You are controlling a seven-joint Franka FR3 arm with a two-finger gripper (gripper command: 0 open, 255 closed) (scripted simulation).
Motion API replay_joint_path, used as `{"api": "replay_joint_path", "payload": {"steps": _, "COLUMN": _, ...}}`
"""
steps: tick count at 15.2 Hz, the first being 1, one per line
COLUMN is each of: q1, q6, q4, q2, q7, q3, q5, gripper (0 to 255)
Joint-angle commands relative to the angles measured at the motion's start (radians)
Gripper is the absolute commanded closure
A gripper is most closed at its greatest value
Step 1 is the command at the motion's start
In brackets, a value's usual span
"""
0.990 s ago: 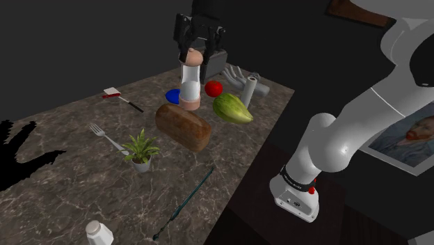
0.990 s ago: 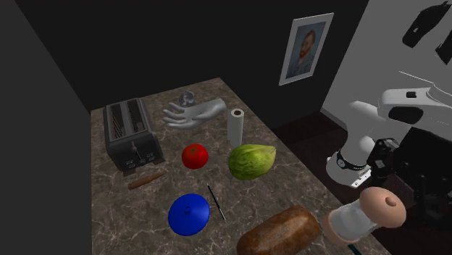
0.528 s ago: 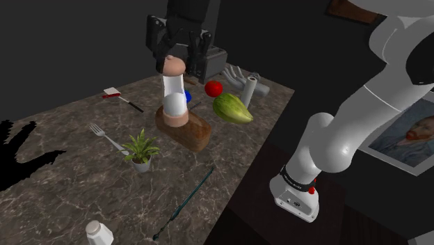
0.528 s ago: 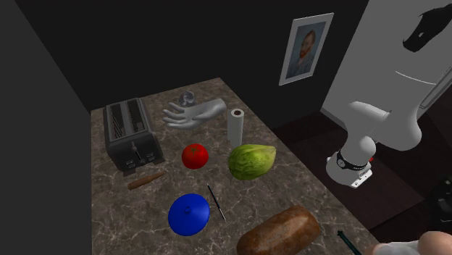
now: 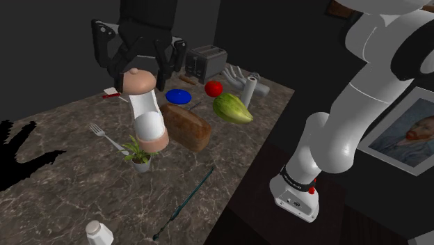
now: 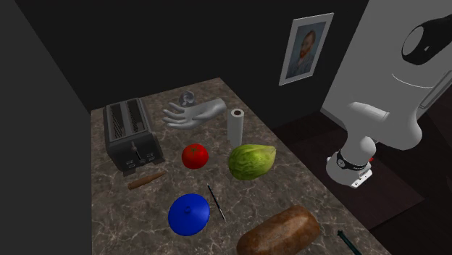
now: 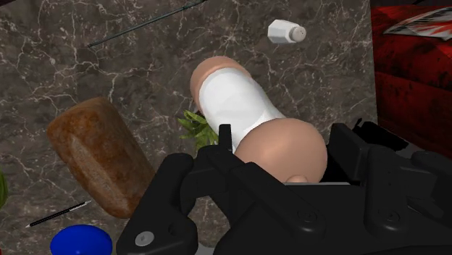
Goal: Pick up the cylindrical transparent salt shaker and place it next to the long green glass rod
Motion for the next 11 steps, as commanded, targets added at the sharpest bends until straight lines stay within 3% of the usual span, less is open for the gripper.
{"api": "replay_joint_path", "payload": {"steps": 1, "q1": 0.022, "q6": -0.008, "q4": 0.061, "q2": 0.055, "q7": 0.056, "q3": 0.030, "q5": -0.032, "gripper": 255}}
{"api": "replay_joint_path", "payload": {"steps": 2, "q1": 0.033, "q6": -0.012, "q4": 0.086, "q2": 0.078, "q7": 0.078, "q3": 0.041, "q5": -0.047, "gripper": 255}}
{"api": "replay_joint_path", "payload": {"steps": 11, "q1": 0.029, "q6": 0.118, "q4": -0.075, "q2": 0.042, "q7": 0.061, "q3": 0.035, "q5": -0.027, "gripper": 255}}
